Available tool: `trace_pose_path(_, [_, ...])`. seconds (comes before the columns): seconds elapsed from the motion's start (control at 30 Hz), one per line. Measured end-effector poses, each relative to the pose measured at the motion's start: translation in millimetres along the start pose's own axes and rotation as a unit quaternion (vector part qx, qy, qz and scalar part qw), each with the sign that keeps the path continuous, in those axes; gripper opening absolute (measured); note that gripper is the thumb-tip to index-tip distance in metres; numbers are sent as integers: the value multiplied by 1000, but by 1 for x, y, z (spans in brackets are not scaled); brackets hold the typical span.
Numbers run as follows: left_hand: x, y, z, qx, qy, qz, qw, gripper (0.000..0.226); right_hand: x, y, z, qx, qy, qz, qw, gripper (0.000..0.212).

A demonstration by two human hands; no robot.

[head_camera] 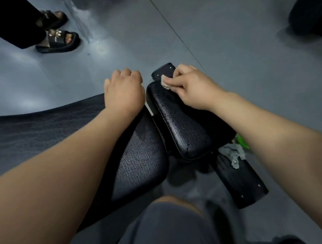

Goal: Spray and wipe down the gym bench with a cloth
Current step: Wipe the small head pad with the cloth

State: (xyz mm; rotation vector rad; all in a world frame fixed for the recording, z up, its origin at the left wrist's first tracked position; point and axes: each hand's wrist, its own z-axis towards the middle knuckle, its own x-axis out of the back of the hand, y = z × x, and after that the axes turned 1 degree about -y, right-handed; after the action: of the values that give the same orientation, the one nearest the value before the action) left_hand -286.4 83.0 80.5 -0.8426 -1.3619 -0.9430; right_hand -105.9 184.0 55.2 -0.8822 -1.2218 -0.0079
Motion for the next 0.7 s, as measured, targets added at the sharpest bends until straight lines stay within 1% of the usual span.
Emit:
trace_pose_path(0.07, [-7, -6, 1, 0, 7, -15, 1000, 27, 2, 0, -7, 15, -9, 3, 1000, 31])
trace_pose_path(0.13, [-12, -6, 0, -3, 27, -20, 999, 25, 3, -1, -1, 9, -13, 4, 1000, 31])
trace_pose_path(0.3, [-14, -6, 1, -2, 33, -29, 999, 23, -4, -16, 20, 20, 0, 10, 1000, 29])
trace_pose_path(0.37, [-15, -7, 1, -5, 32, -29, 999, 23, -7, -18, 6, 34, -4, 2, 999, 30])
trace_pose_path(0.47, [-15, -8, 0, -7, 28, -27, 999, 22, -5, -21, -25, 78, -10, -2, 997, 32])
trace_pose_path(0.6, [-14, -7, 0, -5, 26, -27, 999, 22, -5, -25, -37, 109, 6, -47, 993, 26])
trace_pose_path(0.7, [-14, -7, 0, -7, 29, -35, 999, 23, -7, -30, -12, 98, 20, -53, 994, 38])
